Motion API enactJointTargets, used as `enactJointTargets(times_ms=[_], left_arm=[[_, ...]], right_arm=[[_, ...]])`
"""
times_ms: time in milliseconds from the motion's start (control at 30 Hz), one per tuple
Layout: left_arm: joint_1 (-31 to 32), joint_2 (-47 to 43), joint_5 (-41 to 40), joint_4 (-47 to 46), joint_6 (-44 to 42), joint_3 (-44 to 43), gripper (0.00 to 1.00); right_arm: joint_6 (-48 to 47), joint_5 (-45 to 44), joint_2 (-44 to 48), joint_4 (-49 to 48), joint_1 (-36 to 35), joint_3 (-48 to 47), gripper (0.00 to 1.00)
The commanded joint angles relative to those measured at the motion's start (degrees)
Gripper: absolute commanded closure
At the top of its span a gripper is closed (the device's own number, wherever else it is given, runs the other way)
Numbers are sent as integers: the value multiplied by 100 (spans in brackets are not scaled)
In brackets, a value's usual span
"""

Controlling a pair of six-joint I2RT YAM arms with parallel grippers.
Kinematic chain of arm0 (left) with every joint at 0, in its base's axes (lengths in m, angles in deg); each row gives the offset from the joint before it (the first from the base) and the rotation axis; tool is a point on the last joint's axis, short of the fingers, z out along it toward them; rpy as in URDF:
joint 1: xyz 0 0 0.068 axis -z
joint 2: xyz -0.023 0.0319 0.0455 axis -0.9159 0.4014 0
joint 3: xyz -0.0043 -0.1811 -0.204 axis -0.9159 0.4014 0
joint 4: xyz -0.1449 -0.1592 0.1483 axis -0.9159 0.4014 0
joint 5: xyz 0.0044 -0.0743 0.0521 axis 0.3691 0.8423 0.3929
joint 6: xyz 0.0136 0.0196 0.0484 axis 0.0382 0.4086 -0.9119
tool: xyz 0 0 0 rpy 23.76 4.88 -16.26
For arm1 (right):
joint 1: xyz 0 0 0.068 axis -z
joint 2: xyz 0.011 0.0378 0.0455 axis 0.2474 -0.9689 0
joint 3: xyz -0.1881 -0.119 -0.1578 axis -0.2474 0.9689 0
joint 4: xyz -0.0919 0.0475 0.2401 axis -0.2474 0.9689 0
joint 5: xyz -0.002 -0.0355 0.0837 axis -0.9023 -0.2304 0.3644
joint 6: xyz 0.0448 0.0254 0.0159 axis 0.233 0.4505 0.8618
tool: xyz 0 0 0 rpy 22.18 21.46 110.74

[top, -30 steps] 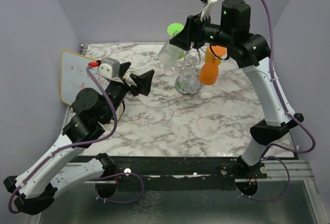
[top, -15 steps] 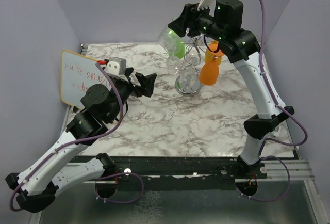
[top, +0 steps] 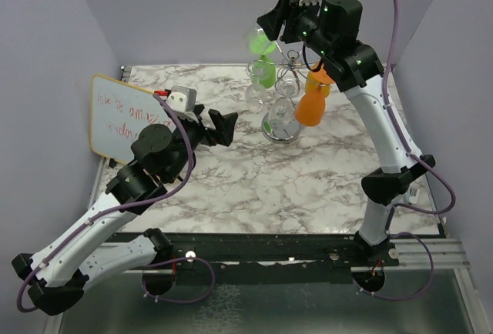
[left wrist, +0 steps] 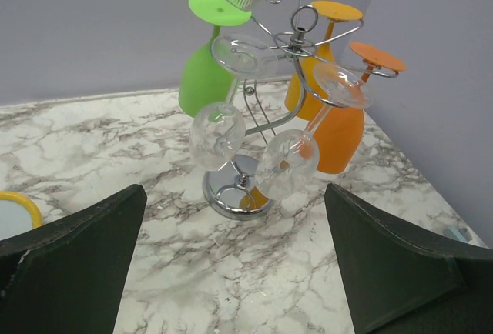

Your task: Place the wine glass upside down on the wine glass rack

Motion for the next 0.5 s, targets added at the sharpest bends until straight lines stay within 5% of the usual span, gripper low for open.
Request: enactJointTargets(times_ms=[0, 467], left_arm=[[5, 72, 55, 5, 102, 81, 1], [1, 163, 226, 86, 206, 171, 1]], right_arm=[[87, -507, -183, -595, 106, -435, 99], [-122, -995, -297, -920, 412, -372, 99]])
